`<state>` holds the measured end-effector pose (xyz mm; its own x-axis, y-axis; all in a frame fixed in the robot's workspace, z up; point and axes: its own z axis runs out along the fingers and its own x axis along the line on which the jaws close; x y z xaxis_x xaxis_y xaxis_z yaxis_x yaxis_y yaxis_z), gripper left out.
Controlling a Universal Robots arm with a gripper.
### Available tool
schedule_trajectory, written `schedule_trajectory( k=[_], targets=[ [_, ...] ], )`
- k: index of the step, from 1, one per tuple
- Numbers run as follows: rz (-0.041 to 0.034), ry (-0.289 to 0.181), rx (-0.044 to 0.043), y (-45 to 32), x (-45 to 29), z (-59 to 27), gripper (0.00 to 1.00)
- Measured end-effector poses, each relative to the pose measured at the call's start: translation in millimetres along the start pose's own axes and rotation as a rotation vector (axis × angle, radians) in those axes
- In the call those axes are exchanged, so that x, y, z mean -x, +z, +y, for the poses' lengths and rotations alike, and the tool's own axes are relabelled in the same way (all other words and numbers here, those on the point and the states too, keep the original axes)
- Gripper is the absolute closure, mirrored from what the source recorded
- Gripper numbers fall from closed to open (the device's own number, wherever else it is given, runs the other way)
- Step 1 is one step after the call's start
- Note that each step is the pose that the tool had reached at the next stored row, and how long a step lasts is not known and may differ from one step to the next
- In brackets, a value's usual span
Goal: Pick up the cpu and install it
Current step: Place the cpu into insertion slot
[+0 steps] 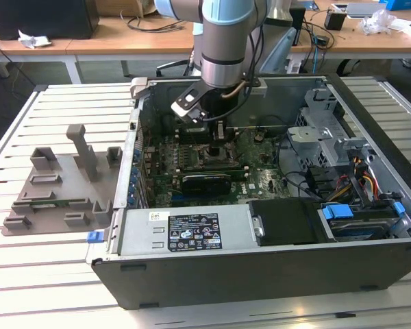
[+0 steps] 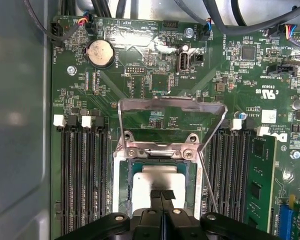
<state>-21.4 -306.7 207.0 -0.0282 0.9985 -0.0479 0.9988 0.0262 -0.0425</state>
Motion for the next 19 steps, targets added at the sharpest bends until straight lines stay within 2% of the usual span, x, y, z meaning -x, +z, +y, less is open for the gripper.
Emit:
schedule_trajectory(
  k=[6,7,8,10,11,12,13,16,19],
  targets=[
    [-0.0003,0.0,-0.0015,4.1,-0.1,1.8,0.89],
    [-0.0002,0.0,-0.0019,4.0,0.0,4.4,0.89],
    [-0.0001,0.0,-0.0033,3.7,0.2,11.5,0.89],
    [0.0001,0.0,-0.0035,2.9,0.3,15.4,0.89],
    [0.0027,-0.001,-0.0022,1.1,0.0,16.1,0.89],
    [0.0016,0.0,-0.0029,-1.7,0.2,16.0,0.89],
    [0.0004,0.0,-0.0036,-11.4,0.9,15.5,0.89],
    [-0.0003,0.0,-0.0039,-23.5,1.6,15.0,0.89],
    [-0.0003,0.0,-0.0038,-30.4,1.9,14.7,0.89]
  ],
)
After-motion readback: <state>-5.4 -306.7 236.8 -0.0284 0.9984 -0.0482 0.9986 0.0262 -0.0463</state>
